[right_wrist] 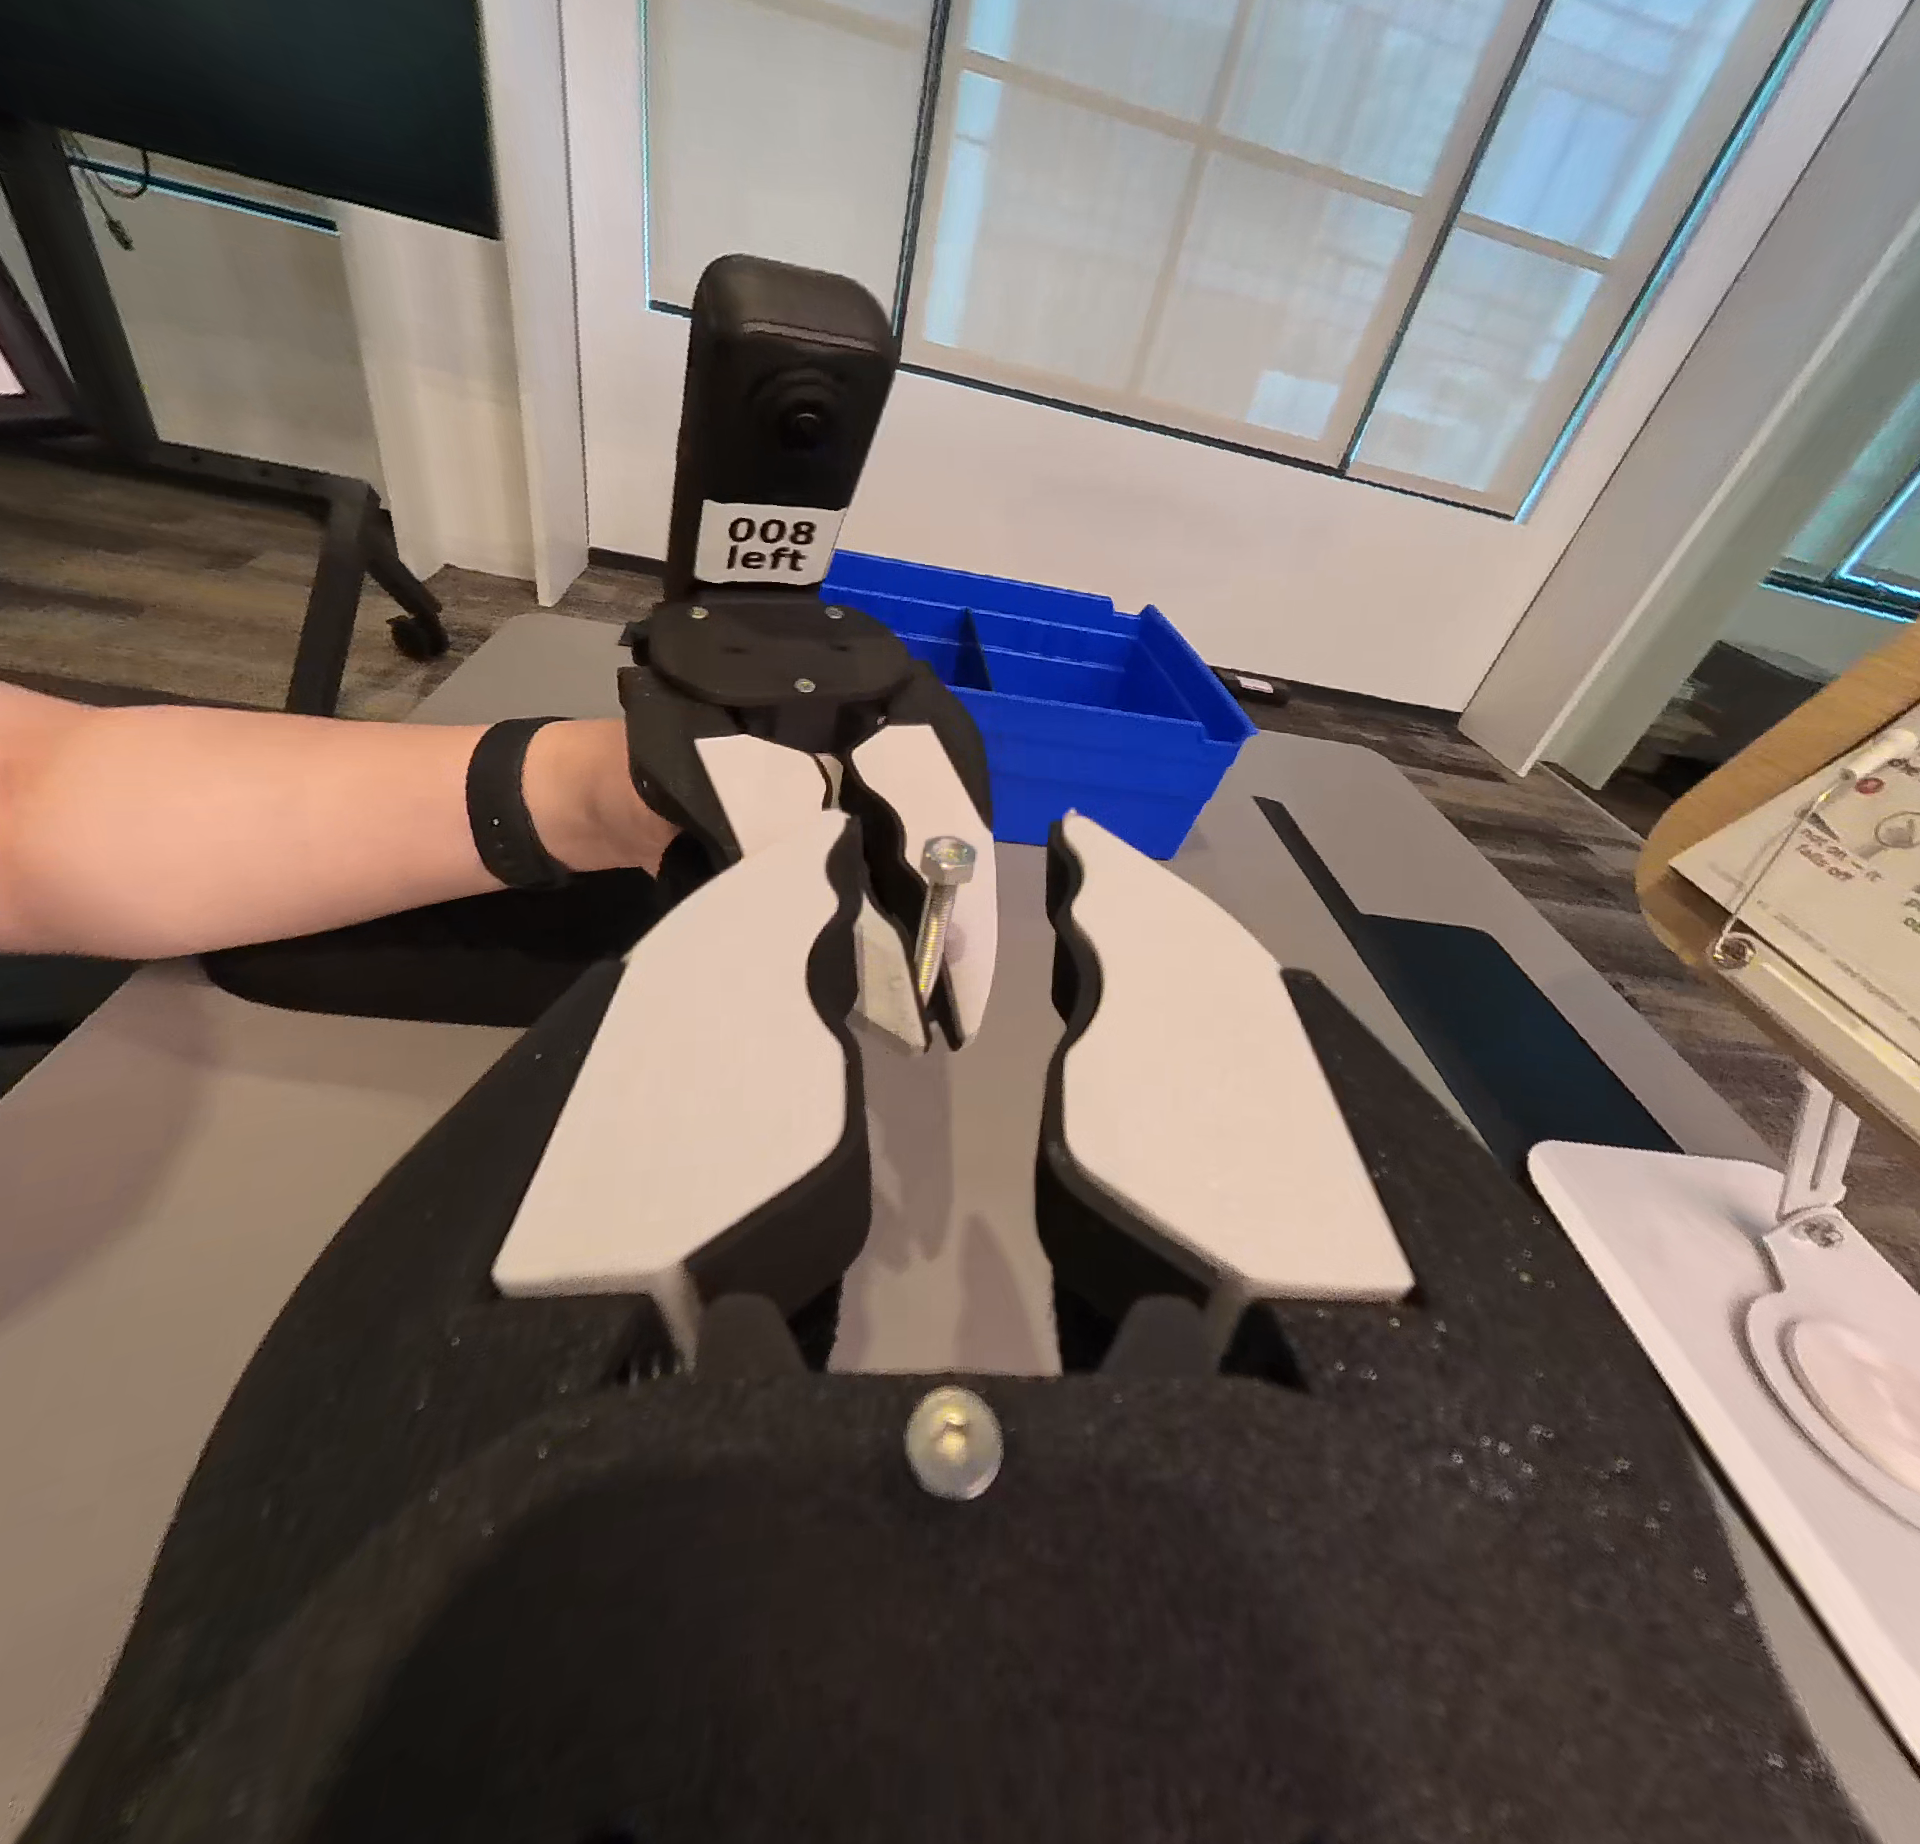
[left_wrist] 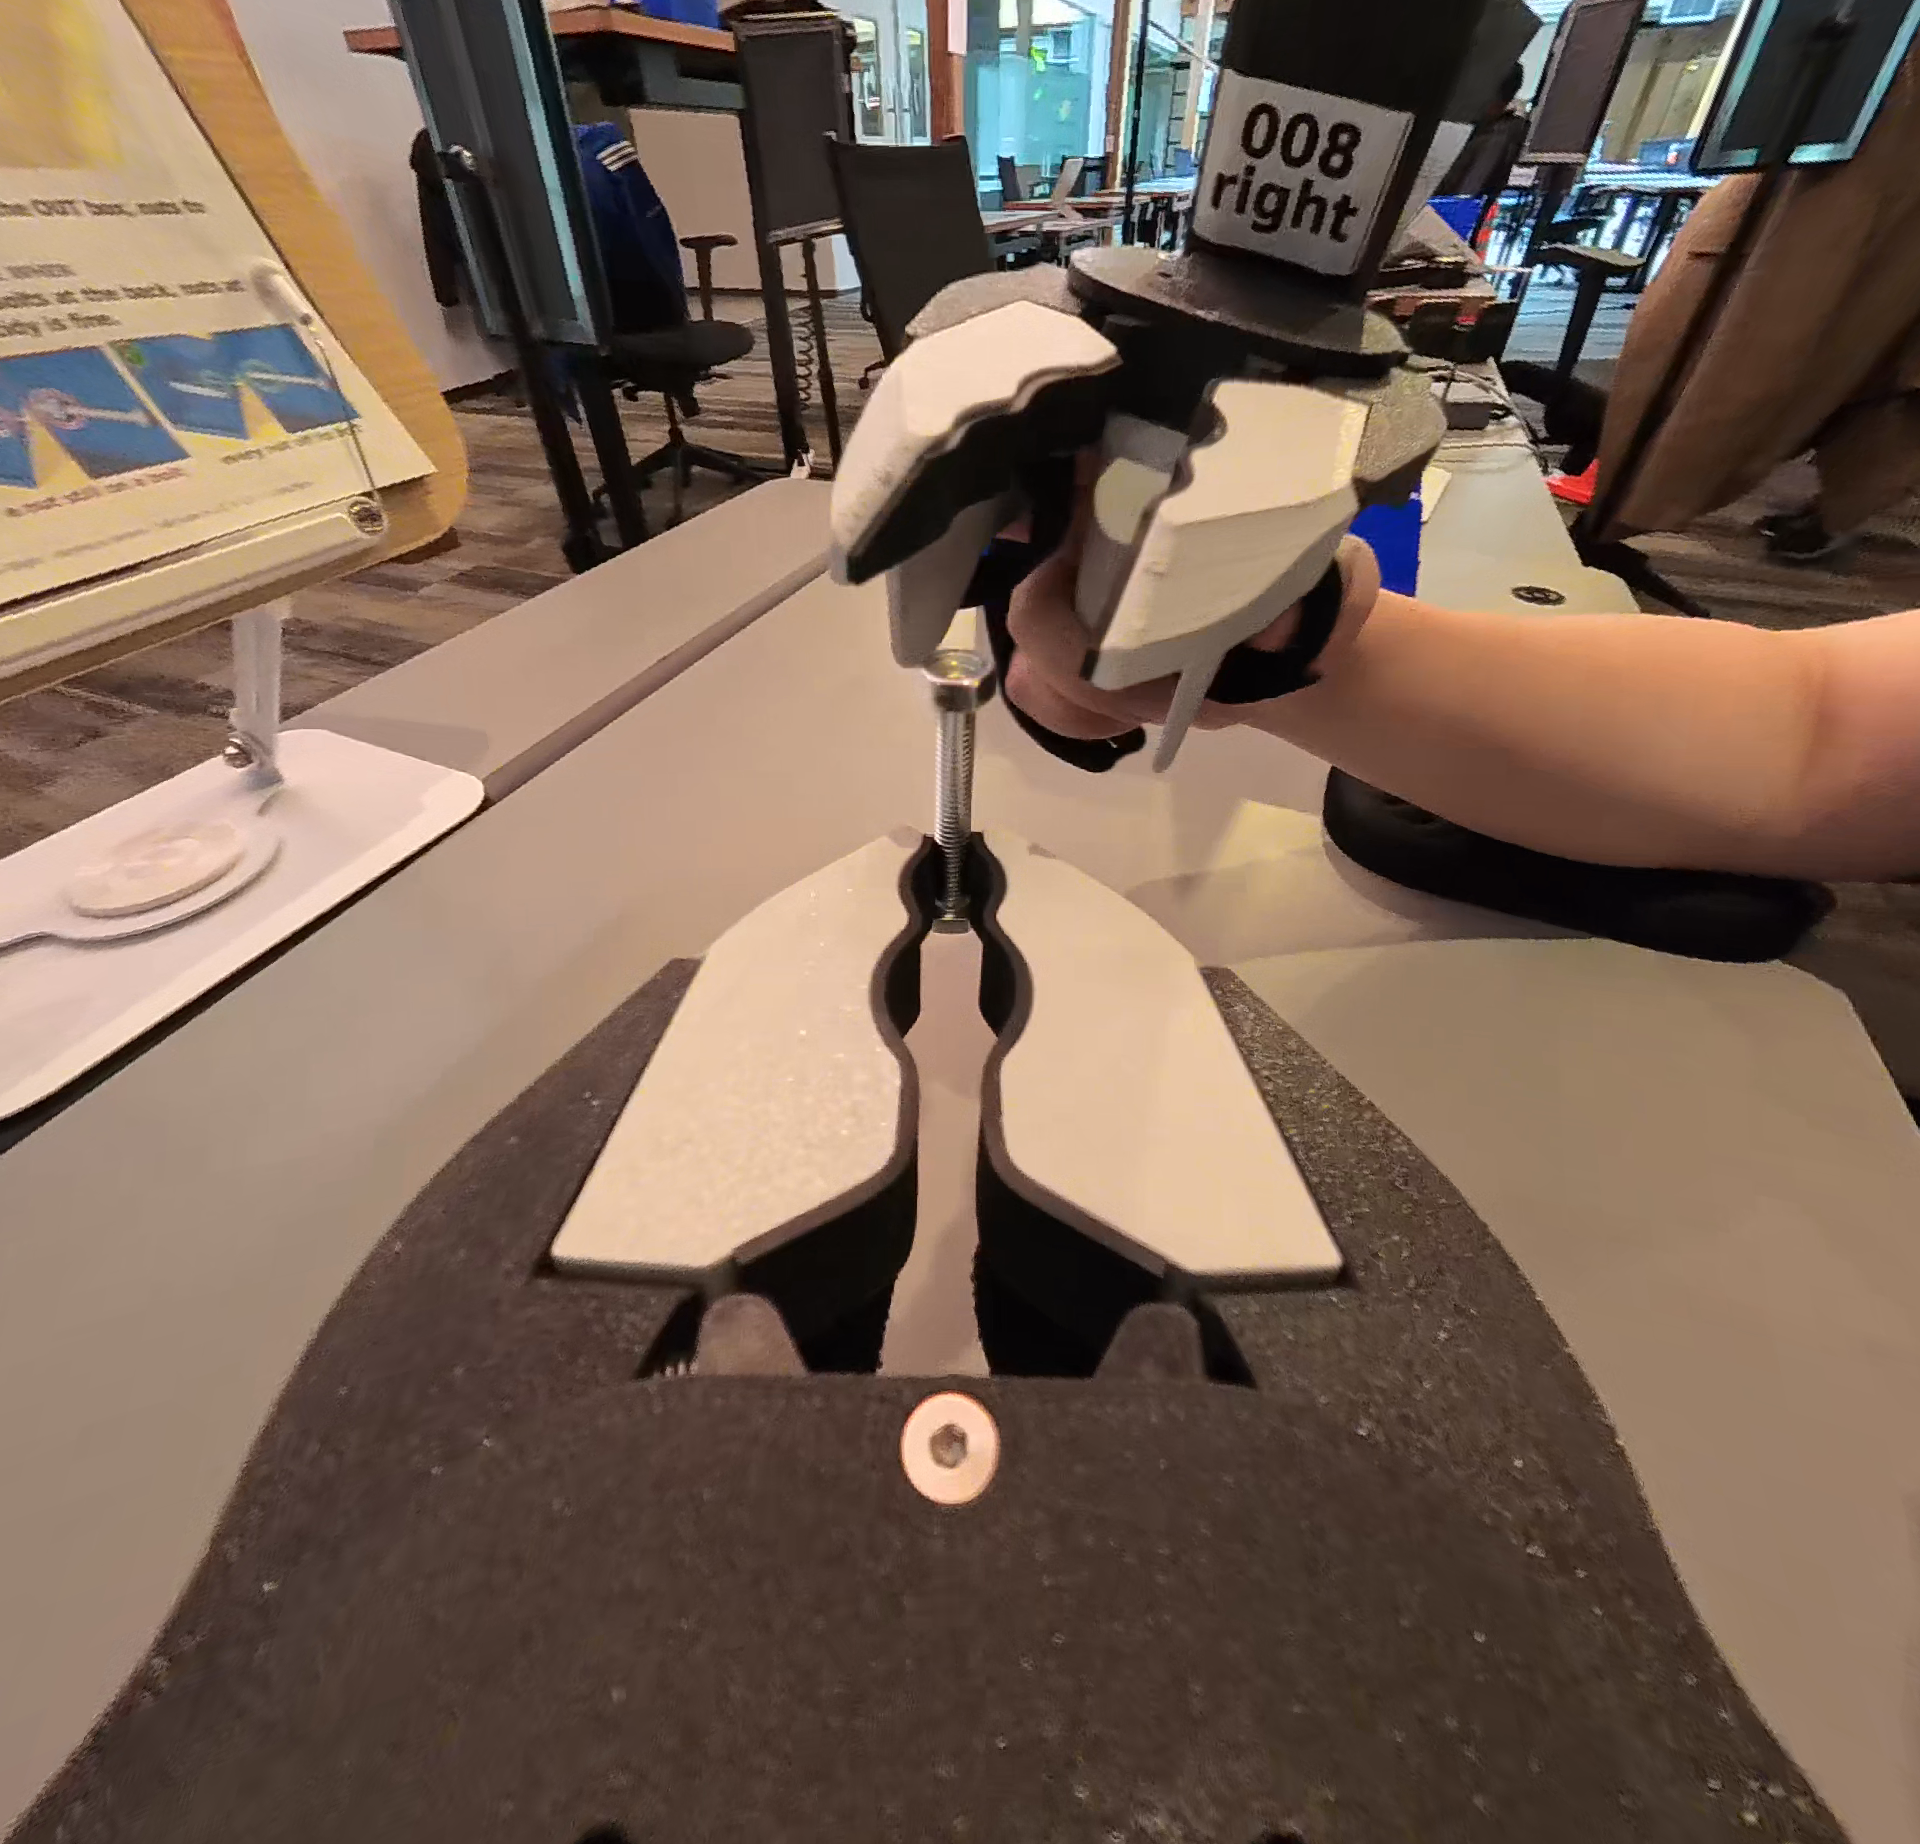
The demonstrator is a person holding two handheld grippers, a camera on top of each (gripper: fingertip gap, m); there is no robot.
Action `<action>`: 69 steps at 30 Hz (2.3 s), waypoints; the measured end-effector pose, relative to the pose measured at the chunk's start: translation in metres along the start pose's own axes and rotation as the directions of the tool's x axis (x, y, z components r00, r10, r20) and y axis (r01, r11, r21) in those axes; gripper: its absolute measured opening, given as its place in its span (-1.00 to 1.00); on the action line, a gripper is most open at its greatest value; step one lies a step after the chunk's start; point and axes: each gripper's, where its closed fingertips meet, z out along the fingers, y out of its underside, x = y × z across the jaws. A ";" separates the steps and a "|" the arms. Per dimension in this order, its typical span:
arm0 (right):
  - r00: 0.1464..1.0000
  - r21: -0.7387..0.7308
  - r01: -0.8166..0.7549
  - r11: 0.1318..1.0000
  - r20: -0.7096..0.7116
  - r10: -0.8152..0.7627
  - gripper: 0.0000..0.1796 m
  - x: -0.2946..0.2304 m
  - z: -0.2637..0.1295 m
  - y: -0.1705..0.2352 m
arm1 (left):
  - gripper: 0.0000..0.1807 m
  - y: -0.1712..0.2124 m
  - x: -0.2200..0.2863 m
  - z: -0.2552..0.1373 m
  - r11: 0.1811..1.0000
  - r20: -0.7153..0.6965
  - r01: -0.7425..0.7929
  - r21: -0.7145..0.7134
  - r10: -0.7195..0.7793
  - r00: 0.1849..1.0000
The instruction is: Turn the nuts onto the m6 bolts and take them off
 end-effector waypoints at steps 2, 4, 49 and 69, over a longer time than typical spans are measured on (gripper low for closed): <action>1.000 0.007 0.014 1.000 0.024 -0.014 -0.63 -0.004 0.000 -0.001 | -0.94 0.000 0.003 0.001 1.000 -0.014 -0.006 -0.002 0.006 1.000; 0.999 -0.004 0.017 1.000 0.034 -0.017 -0.65 -0.006 0.001 0.000 | -0.94 0.001 0.005 0.003 1.000 -0.021 -0.011 -0.004 0.011 1.000; 0.995 -0.032 0.101 0.994 0.015 -0.101 -0.72 -0.010 0.001 -0.001 | -0.94 -0.008 0.000 -0.004 0.999 0.003 -0.006 0.035 0.006 1.000; 0.994 -0.044 0.113 0.993 0.019 -0.112 -0.70 -0.010 0.001 -0.001 | -0.94 -0.005 0.006 0.000 1.000 -0.019 -0.015 0.019 0.016 1.000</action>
